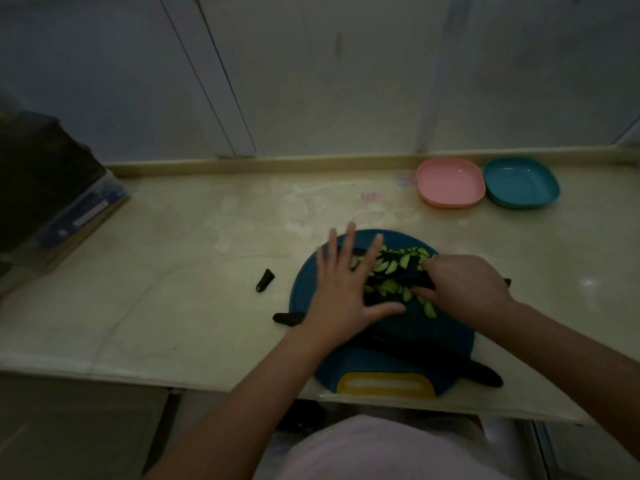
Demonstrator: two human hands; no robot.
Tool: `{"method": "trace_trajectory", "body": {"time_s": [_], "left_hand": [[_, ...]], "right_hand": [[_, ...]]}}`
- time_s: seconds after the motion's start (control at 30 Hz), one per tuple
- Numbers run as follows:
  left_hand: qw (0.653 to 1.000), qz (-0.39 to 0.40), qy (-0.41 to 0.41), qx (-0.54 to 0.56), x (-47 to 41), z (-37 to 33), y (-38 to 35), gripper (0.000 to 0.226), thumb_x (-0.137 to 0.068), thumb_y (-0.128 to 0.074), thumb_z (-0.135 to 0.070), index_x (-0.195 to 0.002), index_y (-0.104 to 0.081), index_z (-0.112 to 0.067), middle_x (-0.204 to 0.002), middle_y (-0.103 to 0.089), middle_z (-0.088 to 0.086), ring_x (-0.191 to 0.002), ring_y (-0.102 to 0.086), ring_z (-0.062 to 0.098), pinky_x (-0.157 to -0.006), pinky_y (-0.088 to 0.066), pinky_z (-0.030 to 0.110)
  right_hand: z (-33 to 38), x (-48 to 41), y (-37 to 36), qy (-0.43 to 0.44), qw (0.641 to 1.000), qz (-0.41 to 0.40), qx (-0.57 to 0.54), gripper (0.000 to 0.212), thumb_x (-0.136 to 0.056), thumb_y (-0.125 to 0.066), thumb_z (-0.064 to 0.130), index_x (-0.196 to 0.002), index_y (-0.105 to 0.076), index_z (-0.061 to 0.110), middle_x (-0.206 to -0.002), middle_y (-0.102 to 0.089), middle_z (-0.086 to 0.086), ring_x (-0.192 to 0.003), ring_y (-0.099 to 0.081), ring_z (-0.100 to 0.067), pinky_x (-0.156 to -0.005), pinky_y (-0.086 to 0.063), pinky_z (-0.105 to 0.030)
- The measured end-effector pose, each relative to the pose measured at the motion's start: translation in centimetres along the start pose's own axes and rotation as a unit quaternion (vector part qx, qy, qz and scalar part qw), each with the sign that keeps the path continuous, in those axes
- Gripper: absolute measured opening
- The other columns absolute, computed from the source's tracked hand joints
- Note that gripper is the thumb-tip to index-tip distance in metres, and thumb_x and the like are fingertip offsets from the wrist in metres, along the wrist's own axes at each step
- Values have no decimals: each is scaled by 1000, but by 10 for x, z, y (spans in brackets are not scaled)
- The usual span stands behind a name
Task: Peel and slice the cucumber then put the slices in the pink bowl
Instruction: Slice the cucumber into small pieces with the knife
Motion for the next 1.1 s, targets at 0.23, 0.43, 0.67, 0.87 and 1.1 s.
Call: {"method": "trace_trajectory", "body": {"time_s": [0.23,0.43,0.67,0.87,1.1], "left_hand": [[995,55,-2,-83,-23,-24,-54,111,-70,-61,-68,-141,19,-42,-145,40,5,-132,39,31,-100,30,46],[997,-20,-7,-75,-29,0,-61,86,-78,-56,-63,-147,-9,-40,-155,16,8,-137,29,26,-103,28,43],[996,-40,4,-83,-38,30,-55,82,-75,-37,-70,-147,-17,-35,-155,11,8,-139,23,27,-109,18,45],[997,-30,-2,-73,-44,38,-56,82,-76,-32,-71,-147,-18,-34,-155,13,7,-139,24,24,-108,25,36],[998,4,15,-54,-47,46,-60,84,-76,-18,-74,-147,-21,-28,-155,14,6,-136,29,21,-106,28,32]], "right_hand": [[10,-5,-3,16,998,4,56,27,-93,-50,36,-108,-56,14,-104,-63,-4,-92,-63,-19,-63,-38,-27],[9,-6,-13,3,999,-11,38,19,-93,-49,33,-98,-57,17,-101,-64,-2,-89,-63,-17,-62,-36,-27],[-6,0,-11,-15,1000,-18,5,31,-92,-46,47,-100,-56,18,-101,-63,-1,-90,-63,-19,-63,-39,-29],[-27,20,-6,-37,999,-10,-1,36,-92,-45,51,-107,-55,20,-100,-61,-1,-90,-62,-19,-62,-36,-28],[-51,52,-3,-81,996,25,-9,32,-92,-43,53,-98,-56,24,-68,-36,10,-77,-56,-14,-47,-24,-22]]}}
Point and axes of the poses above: each hand's wrist, its own x-axis away from the middle knuckle, its own y-axis out of the back of the hand, z = x × y, the point moved 4 cm from there along -x, towards the middle knuckle
